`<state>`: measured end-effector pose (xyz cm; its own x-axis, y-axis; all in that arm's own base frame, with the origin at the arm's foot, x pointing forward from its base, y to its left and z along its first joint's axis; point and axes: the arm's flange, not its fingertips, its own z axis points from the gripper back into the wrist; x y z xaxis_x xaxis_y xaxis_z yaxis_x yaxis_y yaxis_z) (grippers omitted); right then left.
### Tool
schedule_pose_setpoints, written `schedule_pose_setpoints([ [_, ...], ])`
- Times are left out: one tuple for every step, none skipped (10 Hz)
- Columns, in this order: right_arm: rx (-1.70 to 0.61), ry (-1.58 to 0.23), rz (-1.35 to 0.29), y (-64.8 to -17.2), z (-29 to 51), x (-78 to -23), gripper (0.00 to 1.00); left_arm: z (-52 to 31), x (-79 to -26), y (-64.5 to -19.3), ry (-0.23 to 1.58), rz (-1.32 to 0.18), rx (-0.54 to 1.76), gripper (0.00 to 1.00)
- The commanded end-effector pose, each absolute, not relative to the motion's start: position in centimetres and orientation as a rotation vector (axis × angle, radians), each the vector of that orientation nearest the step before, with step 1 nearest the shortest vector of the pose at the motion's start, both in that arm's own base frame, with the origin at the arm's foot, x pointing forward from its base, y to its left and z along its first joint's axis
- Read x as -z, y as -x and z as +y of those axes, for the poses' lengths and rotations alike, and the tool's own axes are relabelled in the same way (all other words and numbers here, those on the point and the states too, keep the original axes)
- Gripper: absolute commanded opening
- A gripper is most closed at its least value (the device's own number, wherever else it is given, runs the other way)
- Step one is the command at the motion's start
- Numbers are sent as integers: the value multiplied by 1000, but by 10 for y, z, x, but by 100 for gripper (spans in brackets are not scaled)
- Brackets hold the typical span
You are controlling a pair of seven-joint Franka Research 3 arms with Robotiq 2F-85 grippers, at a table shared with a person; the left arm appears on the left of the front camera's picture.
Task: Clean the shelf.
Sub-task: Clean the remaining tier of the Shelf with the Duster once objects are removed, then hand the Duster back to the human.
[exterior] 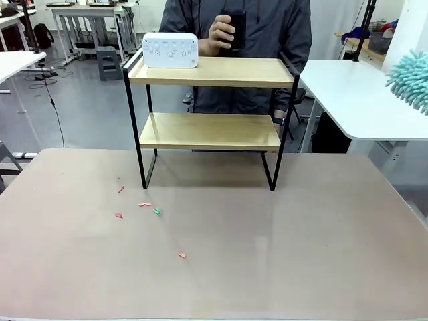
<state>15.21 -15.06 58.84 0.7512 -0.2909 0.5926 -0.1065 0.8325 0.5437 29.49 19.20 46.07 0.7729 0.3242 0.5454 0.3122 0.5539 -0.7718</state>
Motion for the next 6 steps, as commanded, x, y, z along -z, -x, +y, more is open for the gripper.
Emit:
schedule_pose_setpoints([
  [108, -590, -720, -150, -151, -587, 13, 191, -461, -295, 1019, -747, 0, 100],
  [108, -590, -720, -150, -151, -587, 13, 191, -461, -295, 1019, -747, 0, 100],
  [108, -590, -720, -150, -151, -587, 13, 191, -461, -295, 1019, -747, 0, 100],
  [108, -590, -720, -150, -151, -587, 13, 191, -461, -295, 1019, -747, 0, 100],
  [108, -590, -720, -150, -151, -587, 13, 191, -461, -295, 1019, -747, 0, 100],
  [108, -590, -720, -150, -151, -587, 13, 191, -461, -295, 1019, -747, 0, 100],
])
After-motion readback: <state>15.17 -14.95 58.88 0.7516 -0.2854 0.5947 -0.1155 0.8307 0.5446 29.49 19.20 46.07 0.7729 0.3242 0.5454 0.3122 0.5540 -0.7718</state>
